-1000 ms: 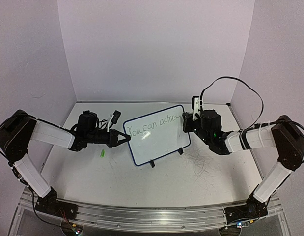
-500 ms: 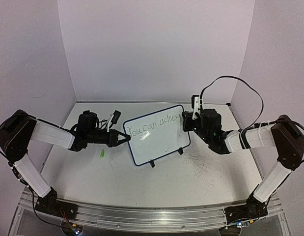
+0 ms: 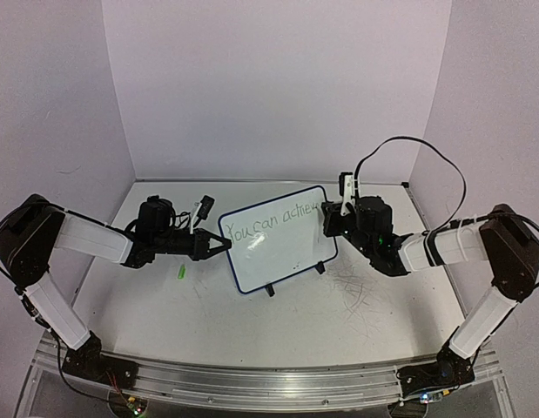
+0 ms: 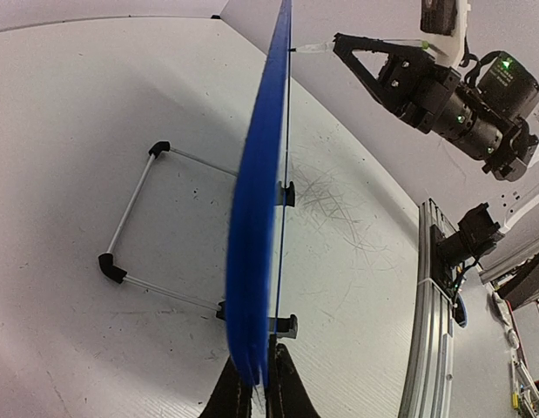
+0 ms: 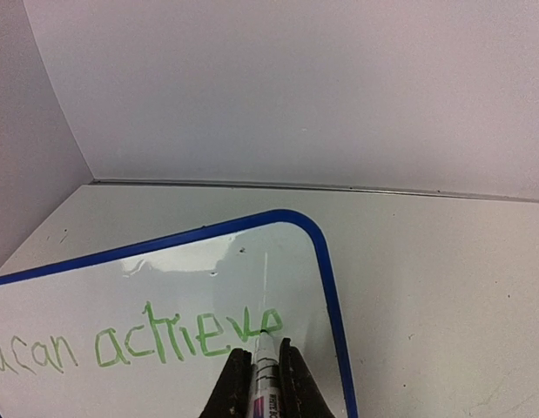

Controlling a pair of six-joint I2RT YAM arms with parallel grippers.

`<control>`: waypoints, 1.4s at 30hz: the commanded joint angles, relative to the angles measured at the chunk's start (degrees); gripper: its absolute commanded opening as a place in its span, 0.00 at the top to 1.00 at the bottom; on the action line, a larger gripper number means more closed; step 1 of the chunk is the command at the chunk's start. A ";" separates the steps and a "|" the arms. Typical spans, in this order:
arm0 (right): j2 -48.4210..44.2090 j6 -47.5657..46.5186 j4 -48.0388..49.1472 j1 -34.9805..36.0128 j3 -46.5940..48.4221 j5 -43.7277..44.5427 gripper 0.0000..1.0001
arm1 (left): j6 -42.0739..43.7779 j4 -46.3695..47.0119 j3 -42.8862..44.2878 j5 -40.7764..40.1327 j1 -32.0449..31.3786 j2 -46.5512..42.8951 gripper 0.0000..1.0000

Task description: Write a sentence on the whiteboard

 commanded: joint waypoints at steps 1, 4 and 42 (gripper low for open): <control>-0.47 0.88 -0.41 0.35 -1.55 -0.65 1.00 | 4.21 -3.71 0.93 -3.29 0.11 1.15 1.00; -0.50 0.96 -0.85 0.35 -1.73 0.49 1.00 | 4.21 -3.70 0.93 -3.27 0.11 1.14 1.00; 10.80 -17.97 -6.47 21.81 13.75 -12.68 1.00 | 2.58 -4.93 2.13 -4.51 0.01 2.00 1.00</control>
